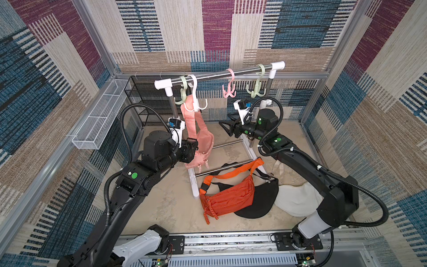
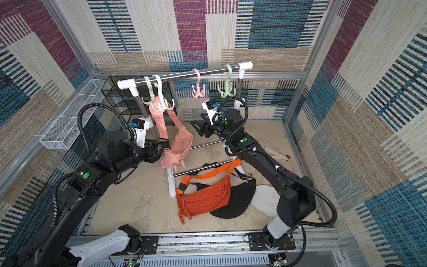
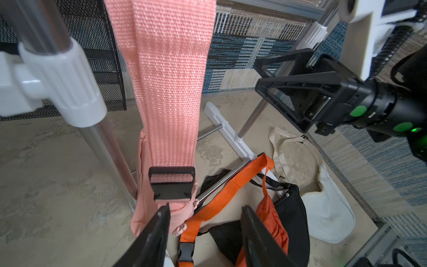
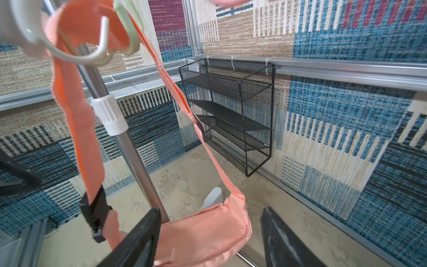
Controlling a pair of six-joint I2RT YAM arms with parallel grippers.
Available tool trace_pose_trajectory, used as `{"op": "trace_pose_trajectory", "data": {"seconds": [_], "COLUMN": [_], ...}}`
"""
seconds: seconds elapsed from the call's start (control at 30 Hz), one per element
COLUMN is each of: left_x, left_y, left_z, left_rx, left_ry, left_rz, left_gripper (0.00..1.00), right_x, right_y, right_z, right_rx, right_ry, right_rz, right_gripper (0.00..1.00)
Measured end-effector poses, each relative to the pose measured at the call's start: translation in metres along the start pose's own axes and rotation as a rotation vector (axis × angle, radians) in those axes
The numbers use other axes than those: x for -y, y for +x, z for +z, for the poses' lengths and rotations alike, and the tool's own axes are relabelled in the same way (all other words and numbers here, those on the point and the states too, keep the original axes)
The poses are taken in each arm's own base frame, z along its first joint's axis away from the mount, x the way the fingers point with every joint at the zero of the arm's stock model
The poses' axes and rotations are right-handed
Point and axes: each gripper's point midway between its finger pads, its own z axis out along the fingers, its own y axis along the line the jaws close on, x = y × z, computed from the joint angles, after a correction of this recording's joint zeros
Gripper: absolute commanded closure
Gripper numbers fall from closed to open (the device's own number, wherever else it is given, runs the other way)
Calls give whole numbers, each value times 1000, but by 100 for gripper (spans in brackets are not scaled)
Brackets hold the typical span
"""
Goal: Take the bag off the hook
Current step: Adjust the clothesline at the center of the board.
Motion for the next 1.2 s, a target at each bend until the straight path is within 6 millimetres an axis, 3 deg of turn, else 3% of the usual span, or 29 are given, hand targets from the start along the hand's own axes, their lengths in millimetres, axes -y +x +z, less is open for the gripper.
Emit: {"op": "trace_pose_trajectory", "data": {"seconds": [0.13, 0.37, 0.8, 0.9, 1.07, 1.2], "left_x": [-2, -14, -48, -52, -58, -66], "left_y": [-4, -13, -17, -18, -22, -24], "left_z": [13, 35, 58, 61, 68, 74], "left_rx": [-9, -8, -28, -28, -18, -16], "left_ry": [-20, -100, -222, -231, -244, -259], "left_rz": [0, 3, 34, 49, 66, 65], "left_gripper": [49, 60, 83, 83, 83, 83], "right_x": [10, 18, 24, 28, 33, 38], "right_y": [17, 33, 58, 60, 58, 57], "right_z": [29, 72, 124, 135, 150, 160], "right_rx": [-9, 19, 42, 43, 39, 33], "right_ry": [-27, -102, -214, -221, -228, -225], "right_rz": [-38, -93, -109, -110, -115, -119], "right_gripper": [28, 27, 29, 36, 58, 70]}}
